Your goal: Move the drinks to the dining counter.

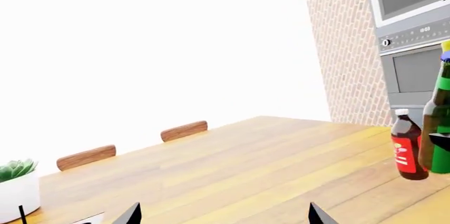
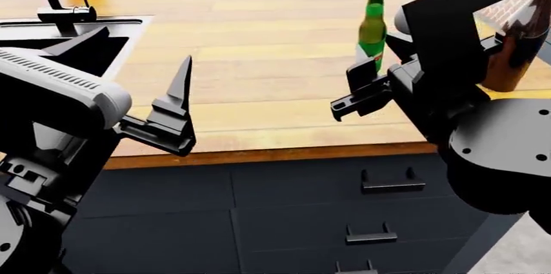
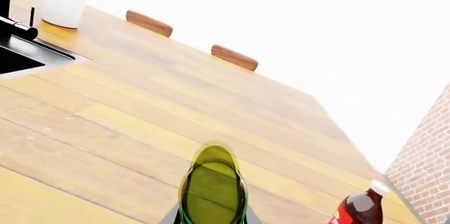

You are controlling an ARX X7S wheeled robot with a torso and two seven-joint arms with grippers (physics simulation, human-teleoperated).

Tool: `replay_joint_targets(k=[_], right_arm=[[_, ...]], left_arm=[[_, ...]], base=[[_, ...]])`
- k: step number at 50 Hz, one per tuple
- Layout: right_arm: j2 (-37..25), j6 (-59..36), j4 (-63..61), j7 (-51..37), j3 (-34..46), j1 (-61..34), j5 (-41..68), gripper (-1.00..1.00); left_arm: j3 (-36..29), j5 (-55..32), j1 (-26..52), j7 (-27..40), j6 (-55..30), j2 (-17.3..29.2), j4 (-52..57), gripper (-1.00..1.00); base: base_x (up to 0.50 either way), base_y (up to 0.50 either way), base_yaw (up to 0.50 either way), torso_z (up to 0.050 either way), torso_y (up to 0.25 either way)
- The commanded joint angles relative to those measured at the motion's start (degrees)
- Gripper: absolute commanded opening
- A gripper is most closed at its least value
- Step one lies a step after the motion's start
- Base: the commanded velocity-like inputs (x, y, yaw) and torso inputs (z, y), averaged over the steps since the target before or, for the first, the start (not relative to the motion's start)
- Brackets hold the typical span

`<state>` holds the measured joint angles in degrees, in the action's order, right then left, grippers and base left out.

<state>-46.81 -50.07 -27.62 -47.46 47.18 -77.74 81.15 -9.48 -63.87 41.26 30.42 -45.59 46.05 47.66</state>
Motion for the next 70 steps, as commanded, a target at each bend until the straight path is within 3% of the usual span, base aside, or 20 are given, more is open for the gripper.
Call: replay_joint_targets(k=[1, 37, 70], right_arm=[[0.6, 1.1, 0.0, 1.4, -0.5, 0.7, -2.6, -1.00], [8.5, 9.6, 25.3, 13.4, 1.7, 2.4, -14.9, -1.00], [10.2, 14.5, 30.1, 15.3, 2.4, 7.5, -17.5, -1.00]], left_arm=[[-0.1, 0.3, -0.5, -0.2, 0.6, 0.0, 0.0, 1.00], [-0.5, 2.0, -2.2, -1.3, 2.2, 0.0, -1.1, 1.00], [-1.5, 2.4, -1.9, -0.9, 2.0, 0.0, -1.2, 1.00]], base=[[0.00, 0.00, 0.00, 0.000, 0.000], [0.00, 0.00, 0.00, 0.000, 0.001], [0.00, 0.00, 0.00, 0.000, 0.001]])
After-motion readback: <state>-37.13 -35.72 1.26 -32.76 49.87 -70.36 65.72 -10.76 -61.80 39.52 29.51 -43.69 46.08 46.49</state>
